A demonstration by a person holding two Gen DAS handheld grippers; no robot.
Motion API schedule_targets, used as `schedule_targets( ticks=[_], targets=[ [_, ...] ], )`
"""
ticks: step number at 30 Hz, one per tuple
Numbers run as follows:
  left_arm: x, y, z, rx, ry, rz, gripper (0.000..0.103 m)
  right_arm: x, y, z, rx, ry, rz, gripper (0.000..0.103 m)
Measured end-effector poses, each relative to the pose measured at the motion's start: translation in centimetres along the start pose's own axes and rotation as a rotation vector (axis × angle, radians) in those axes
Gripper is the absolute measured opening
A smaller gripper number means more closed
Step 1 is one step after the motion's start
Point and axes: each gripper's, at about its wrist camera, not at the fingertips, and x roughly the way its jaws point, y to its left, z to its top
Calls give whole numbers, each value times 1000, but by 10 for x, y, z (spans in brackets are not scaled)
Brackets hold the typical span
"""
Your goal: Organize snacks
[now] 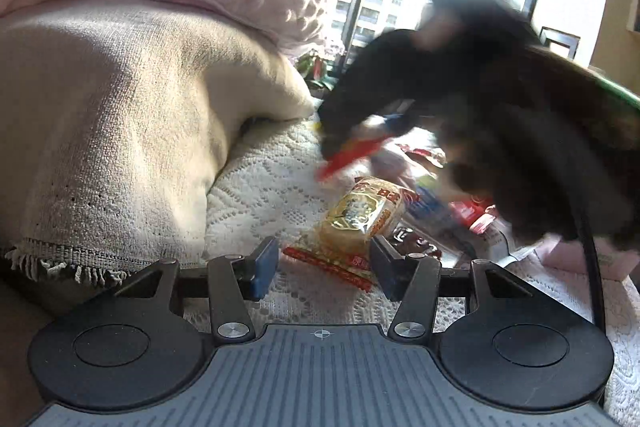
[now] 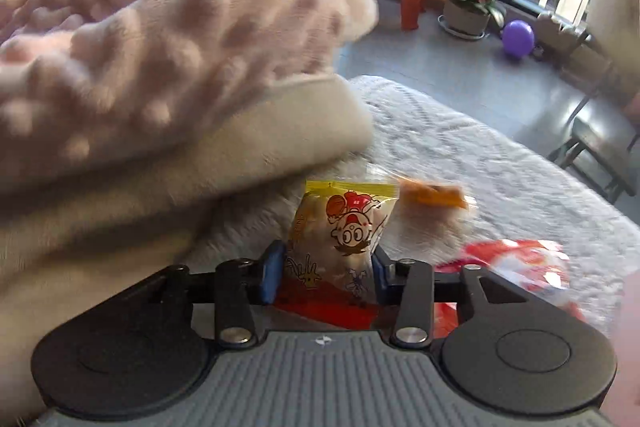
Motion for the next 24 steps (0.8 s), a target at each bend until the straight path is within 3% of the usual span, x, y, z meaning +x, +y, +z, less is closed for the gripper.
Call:
schedule_targets(
  ticks=[3, 6, 8, 11, 15, 17, 19, 24],
  targets=[
    [1, 2, 0, 1, 4, -1, 58, -27, -15, -20, -52, -24, -54, 36],
    [5, 1, 0, -3, 20, 17, 51, -58, -35, -39, -38, -23, -48, 36],
    [6, 2, 0, -2, 18, 18, 51, -76, -52, -51, -24, -1, -6, 37],
    [-1, -3, 1, 4, 1, 18, 51, -102, -65, -66, -13, 50, 143, 38],
    [-4, -5, 1, -13, -37, -11, 51, -125, -74, -58, -3, -71, 121, 60],
    [-4, -7, 1, -8, -43, -18, 51, -119, -75, -47, 26, -143, 89, 64],
    [-4, -7, 0, -8, -43, -25, 51, -95, -75, -26, 60, -158, 88, 64],
    [-6, -3, 1, -36, -30, -36, 51, -6, -71, 21, 168, -94, 51, 64]
  ],
)
